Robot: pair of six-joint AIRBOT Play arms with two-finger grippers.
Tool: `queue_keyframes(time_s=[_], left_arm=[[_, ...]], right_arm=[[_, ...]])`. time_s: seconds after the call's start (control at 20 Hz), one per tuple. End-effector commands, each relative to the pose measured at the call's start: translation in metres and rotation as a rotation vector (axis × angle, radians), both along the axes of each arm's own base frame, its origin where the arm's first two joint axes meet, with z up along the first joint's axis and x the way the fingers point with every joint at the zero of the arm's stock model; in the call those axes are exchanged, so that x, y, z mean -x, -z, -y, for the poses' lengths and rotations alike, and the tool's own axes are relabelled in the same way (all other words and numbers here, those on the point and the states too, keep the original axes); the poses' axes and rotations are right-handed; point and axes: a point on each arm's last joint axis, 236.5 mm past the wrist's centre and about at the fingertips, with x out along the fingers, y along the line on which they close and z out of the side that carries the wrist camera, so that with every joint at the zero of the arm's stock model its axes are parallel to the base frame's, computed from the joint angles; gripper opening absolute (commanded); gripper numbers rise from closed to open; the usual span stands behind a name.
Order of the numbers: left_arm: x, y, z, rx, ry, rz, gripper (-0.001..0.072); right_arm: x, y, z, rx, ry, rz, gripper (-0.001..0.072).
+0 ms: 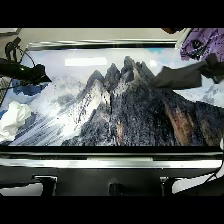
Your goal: Fold the clothes and pants, and hang the long-sleeved shirts on hangers.
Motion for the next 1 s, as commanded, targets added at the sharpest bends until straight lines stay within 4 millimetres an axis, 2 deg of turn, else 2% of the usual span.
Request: queue_keyframes(time_s=[0.0, 0.05, 0.15, 0.25, 0.35, 0.5, 0.7, 0.95], left_arm=[[0.000, 0.000, 0.000, 0.000, 0.001, -0.001, 0.0018], [0.000, 0.001, 0.000, 0.000, 0.001, -0.002, 0.0018], [0.000, 0.001, 0.000, 0.000, 0.001, -0.002, 0.0018], [0.000, 0.001, 0.000, 0.000, 0.001, -0.002, 0.0018], [0.000, 0.001, 0.000, 0.000, 0.001, -0.002, 0.0018], [0.000, 0.001, 0.000, 0.000, 0.001, -0.002, 0.0018], [0.001, 0.001, 0.000, 0.000, 0.002, -0.005, 0.0018], [0.001, 0.001, 0.001, 0.000, 0.003, -0.005, 0.0018]], right_arm=[[0.053, 0.022, 0.082, 0.102, 0.160, -0.168, 0.0028], [0.074, 0.030, 0.106, 0.152, 0.213, -0.241, 0.0030], [0.114, 0.040, 0.140, 0.213, 0.280, -0.362, 0.0030], [0.154, 0.050, 0.165, 0.276, 0.327, -0.501, 0.0030], [0.191, 0.057, 0.179, 0.328, 0.359, -0.633, 0.0030], [0.218, 0.068, 0.175, 0.339, 0.385, -0.708, 0.0030], [0.255, 0.101, 0.149, 0.288, 0.404, -0.797, 0.0030], [0.325, 0.135, 0.121, 0.307, 0.436, -0.951, 0.0031]])
